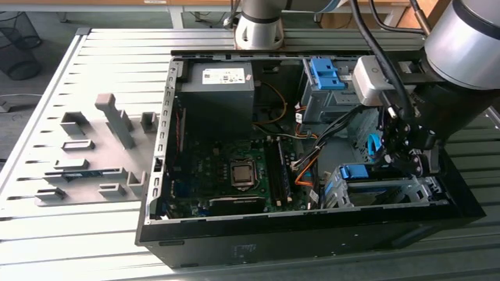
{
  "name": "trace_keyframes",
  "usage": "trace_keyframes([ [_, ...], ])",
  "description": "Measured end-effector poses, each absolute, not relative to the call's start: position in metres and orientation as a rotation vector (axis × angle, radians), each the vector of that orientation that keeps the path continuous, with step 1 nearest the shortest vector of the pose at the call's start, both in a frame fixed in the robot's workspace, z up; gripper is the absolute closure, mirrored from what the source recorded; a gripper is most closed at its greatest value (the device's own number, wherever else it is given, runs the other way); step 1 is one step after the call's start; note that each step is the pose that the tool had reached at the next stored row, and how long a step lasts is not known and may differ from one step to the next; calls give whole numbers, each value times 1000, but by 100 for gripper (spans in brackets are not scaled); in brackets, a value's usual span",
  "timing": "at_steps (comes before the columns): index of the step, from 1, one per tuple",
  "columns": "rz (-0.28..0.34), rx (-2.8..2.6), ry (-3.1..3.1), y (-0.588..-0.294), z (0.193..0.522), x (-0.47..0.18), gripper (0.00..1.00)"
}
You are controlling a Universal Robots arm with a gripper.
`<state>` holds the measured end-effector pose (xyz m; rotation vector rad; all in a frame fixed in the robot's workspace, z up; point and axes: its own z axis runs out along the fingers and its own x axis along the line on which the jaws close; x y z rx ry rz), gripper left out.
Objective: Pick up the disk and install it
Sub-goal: 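Insert the second disk wire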
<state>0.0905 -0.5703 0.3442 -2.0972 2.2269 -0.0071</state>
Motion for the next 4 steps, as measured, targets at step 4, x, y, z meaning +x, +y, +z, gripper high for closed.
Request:
trace_keyframes([
  [4,-7,-2097,2227,-570,345,90,89],
])
